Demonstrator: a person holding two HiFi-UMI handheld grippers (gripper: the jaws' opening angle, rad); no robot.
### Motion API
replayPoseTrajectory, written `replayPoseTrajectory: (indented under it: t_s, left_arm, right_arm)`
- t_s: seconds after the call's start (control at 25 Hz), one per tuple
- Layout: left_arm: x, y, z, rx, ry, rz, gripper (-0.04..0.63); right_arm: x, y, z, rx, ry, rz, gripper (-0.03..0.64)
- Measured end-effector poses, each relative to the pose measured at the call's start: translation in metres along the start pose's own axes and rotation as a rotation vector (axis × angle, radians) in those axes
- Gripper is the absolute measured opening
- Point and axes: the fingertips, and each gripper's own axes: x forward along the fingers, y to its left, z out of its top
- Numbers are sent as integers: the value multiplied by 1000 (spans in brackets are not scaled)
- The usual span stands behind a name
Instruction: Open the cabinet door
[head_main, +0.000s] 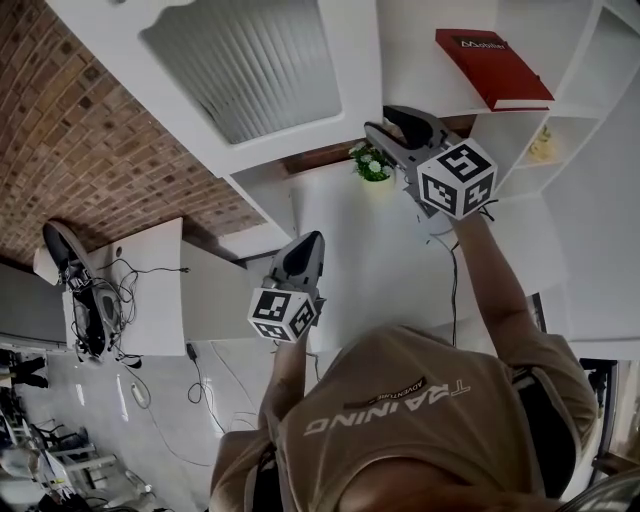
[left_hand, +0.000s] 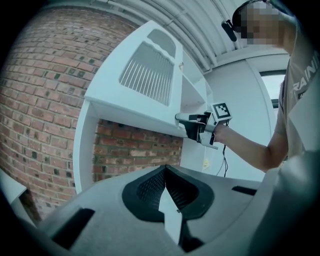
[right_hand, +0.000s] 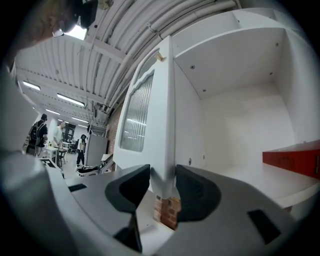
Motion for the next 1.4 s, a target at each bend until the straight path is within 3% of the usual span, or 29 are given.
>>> replayPoseTrajectory:
  t_s: [0.24,0.52,0.72,1.4]
  left_arm:
    - [6,7,-3,-20,8,-12,8]
    - [10,-3,-12,-42,15,-20,8]
    - [-1,-4,-5,-56,-15,2,8]
    - [-26,-25,-18,-86,-12,127,8]
  right_arm:
    - [4,-1,3,-2,13,20,137]
    - [1,1,1,-32,53,-47,137]
    - [-3,8,2,3,57,-73,137]
    - [-44,35,6,-17,52,153,84]
